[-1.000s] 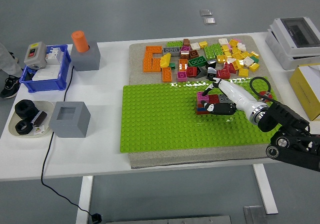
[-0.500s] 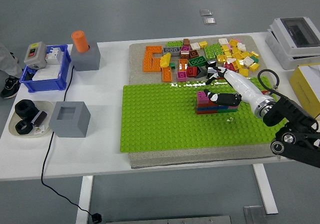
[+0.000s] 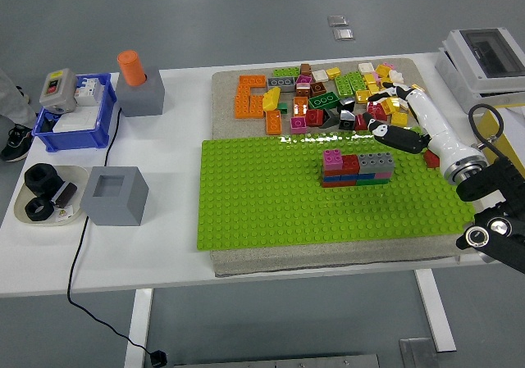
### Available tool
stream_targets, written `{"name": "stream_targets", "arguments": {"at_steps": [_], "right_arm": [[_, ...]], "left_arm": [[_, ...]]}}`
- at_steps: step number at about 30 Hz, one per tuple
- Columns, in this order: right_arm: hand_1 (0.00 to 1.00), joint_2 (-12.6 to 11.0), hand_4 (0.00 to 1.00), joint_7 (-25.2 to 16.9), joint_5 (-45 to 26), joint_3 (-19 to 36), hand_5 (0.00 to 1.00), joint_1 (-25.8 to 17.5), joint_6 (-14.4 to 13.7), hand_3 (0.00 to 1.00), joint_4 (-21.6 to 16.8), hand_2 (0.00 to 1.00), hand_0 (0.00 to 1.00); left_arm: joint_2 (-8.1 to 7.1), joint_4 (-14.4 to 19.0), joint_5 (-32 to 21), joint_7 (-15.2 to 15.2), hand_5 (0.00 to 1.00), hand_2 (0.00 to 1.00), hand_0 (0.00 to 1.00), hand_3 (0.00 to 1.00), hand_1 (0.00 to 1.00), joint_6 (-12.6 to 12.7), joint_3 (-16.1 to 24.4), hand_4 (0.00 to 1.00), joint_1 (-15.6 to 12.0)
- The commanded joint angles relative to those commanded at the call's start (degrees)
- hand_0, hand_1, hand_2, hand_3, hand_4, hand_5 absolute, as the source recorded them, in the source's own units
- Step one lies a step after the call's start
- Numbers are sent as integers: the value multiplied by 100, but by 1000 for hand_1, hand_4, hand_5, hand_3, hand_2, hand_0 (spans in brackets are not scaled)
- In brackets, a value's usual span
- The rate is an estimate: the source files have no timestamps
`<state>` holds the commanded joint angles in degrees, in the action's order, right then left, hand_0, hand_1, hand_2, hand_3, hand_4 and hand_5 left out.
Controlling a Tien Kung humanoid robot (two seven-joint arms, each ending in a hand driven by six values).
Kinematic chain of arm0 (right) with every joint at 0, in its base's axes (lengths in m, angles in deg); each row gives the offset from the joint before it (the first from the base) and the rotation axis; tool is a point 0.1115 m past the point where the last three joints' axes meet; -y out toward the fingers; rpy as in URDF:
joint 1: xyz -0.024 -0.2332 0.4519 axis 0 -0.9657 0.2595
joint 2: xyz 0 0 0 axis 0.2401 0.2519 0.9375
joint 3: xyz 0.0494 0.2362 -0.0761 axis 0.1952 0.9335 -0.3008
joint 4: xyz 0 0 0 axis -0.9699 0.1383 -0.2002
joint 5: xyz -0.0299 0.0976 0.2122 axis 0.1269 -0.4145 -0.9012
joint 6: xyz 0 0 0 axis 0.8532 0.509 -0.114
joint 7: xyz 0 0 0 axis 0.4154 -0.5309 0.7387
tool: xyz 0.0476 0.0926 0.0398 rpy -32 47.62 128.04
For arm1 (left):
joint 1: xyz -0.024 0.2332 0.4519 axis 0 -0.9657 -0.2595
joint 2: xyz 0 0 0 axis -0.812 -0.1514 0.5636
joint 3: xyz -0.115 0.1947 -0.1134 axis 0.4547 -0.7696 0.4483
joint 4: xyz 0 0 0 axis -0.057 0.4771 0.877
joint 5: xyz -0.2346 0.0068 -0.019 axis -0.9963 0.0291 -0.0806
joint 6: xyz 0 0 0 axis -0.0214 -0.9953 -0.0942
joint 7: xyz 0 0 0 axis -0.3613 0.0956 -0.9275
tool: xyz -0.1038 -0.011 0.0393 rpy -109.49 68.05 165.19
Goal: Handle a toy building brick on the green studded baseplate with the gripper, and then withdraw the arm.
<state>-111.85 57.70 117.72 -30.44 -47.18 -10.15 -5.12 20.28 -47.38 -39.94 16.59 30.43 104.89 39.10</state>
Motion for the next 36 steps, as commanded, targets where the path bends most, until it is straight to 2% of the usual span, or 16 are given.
{"name": "stream_targets", "arguments": {"at_steps": [8, 14, 15, 20, 21, 26, 27, 32, 33, 36], "right_arm": [[894, 175, 648, -314, -316, 1175, 366, -670, -143, 678, -11, 898, 968], [881, 308, 660, -673, -710, 1938, 354, -914, -296, 676, 32, 887, 956], [857, 325, 664, -760, -807, 2030, 353, -932, -328, 676, 44, 862, 913], [857, 404, 664, -1237, -1332, 2206, 353, -978, -369, 676, 93, 862, 913], [793, 432, 668, -1374, -1482, 2232, 357, -990, -369, 677, 102, 816, 844], [793, 542, 668, -2023, -2199, 2333, 357, -1045, -369, 677, 125, 816, 844], [735, 555, 675, -2144, -2334, 2349, 357, -1052, -369, 674, 125, 776, 751], [735, 591, 675, -2726, -3018, 2409, 357, -1062, -369, 674, 109, 776, 751], [708, 597, 681, -2842, -3166, 2424, 359, -1064, -369, 672, 104, 755, 715], [708, 614, 681, -3096, -3544, 2474, 359, -1083, -369, 672, 78, 755, 715]], "left_arm": [[9, 8, -98, 10, 569, 781, 814, 731, 810, -2, -44, 875, -29], [-4, 15, -148, 28, 566, 781, 815, 735, 809, -5, -57, 873, -56], [-9, 16, -153, 31, 565, 780, 815, 737, 806, -7, -59, 873, -59], [-28, 19, -157, 52, 565, 780, 815, 737, 806, -13, -53, 873, -68], [-31, 21, -159, 61, 565, 772, 813, 741, 797, -17, -53, 872, -69], [-40, 25, -151, 92, 565, 772, 813, 741, 797, -32, -46, 872, -69], [-42, 25, -149, 97, 565, 761, 812, 745, 787, -33, -43, 871, -71], [-41, 27, -166, 105, 565, 761, 812, 745, 787, -37, -50, 871, -77], [-38, 27, -174, 105, 564, 756, 811, 746, 783, -38, -54, 870, -78], [-27, 27, -189, 109, 564, 756, 811, 746, 783, -42, -60, 870, -81]]}}
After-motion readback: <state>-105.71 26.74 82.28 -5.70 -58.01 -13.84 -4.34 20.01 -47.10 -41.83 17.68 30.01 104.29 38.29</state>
